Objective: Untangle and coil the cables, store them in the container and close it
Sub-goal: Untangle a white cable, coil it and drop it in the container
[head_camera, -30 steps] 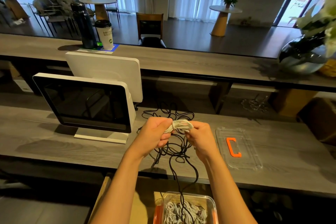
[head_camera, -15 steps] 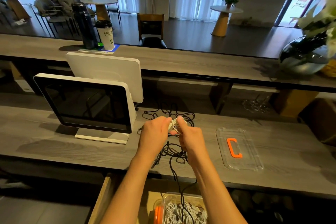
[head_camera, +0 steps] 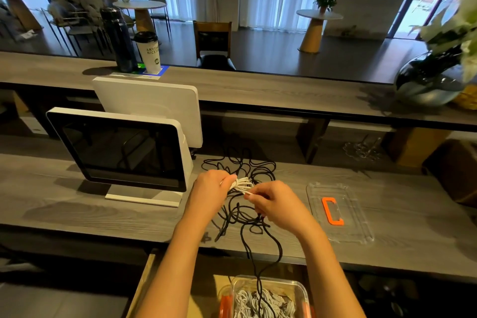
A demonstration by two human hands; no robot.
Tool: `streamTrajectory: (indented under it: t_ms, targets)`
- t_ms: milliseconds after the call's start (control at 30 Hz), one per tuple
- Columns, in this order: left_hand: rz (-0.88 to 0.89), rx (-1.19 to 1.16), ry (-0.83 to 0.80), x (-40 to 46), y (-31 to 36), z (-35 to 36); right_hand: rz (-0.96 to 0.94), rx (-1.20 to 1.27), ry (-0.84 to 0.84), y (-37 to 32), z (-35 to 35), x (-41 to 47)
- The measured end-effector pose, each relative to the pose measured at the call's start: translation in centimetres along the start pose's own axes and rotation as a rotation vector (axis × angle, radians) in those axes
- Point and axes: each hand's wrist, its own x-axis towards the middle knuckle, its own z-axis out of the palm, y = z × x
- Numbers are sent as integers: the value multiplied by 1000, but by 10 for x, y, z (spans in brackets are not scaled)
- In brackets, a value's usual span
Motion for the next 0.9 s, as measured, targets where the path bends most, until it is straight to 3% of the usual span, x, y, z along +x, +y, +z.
streamTrajectory:
  t_ms: [67, 133, 267, 400, 500, 633, 767, 900]
  targets:
    - [7, 9, -108, -1, 0, -2, -81, -213, 53, -1, -7, -1]
    - [45, -25, -238, -4, 3, -7, -138, -212, 139, 1, -12, -3]
    - [62, -334, -509, -13, 3, -19, -150, 108, 310, 14, -21, -3]
    - [102, -616, -544, -18, 2, -22, -182, 433, 220, 15, -14, -3]
    - [54, -892, -485, -19, 6, -13, -206, 548, 184, 13, 1, 1]
    - [-125, -1071, -207, -15, 9, 0, -205, 523, 177, 15, 14, 6]
    - [-231, -1048, -11, -12, 8, 9, -196, 426, 152, 10, 18, 6]
    - [-165, -653, 98, -9, 6, 14, -119, 311, 147, 9, 19, 7]
